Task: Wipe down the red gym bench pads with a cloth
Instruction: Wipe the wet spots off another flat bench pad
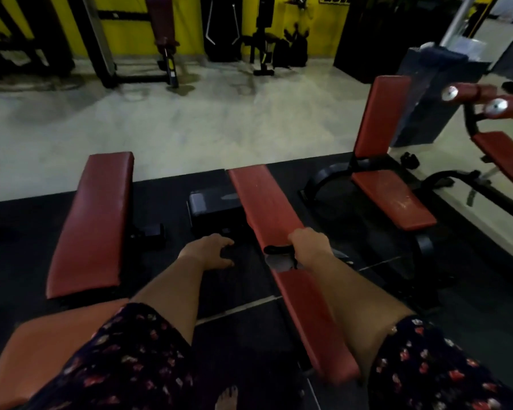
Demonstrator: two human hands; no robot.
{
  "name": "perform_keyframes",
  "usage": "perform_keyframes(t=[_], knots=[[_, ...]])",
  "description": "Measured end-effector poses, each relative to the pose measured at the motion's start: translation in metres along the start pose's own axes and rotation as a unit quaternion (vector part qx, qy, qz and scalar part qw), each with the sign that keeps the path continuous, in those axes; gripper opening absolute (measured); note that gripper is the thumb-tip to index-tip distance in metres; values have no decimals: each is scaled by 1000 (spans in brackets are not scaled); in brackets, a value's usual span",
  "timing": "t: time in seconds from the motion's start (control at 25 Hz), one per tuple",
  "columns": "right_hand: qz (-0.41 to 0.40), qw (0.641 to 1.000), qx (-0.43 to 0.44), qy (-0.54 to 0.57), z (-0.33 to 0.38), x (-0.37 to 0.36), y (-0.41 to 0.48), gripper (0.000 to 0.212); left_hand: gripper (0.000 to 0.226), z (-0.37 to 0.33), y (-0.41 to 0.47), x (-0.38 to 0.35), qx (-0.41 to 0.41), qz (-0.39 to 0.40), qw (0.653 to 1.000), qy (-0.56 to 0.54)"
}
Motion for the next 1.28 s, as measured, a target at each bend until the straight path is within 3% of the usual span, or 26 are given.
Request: perform_keyframes(t=[0.2, 0.72, 0.88, 1.04, 1.28], knots=[[-23, 999, 20, 17, 21, 43, 105, 29, 69, 38, 83, 76, 2, -40, 999, -8], [-18, 998, 53, 20, 14, 86, 342, 34, 68, 130, 248, 163, 64, -25, 998, 0], [-48, 995, 62, 62, 0, 119, 435, 27, 68, 142, 321, 219, 64, -8, 998, -6], [-81, 994, 72, 33, -6, 157, 514, 26, 69, 156, 391, 269, 56, -45, 997, 7], [-62, 997, 50, 17, 0, 159, 602, 26, 72, 185, 461, 292, 52, -8, 998, 21]])
Point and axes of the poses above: each hand's wrist, its own y-axis towards the middle knuckle, its own x-axis out of the back of the hand, z = x × y, the point moved 5 cm from there along y, towards the middle knuckle, and after that the axes turned 5 degrees about x, right-handed, at the moved point
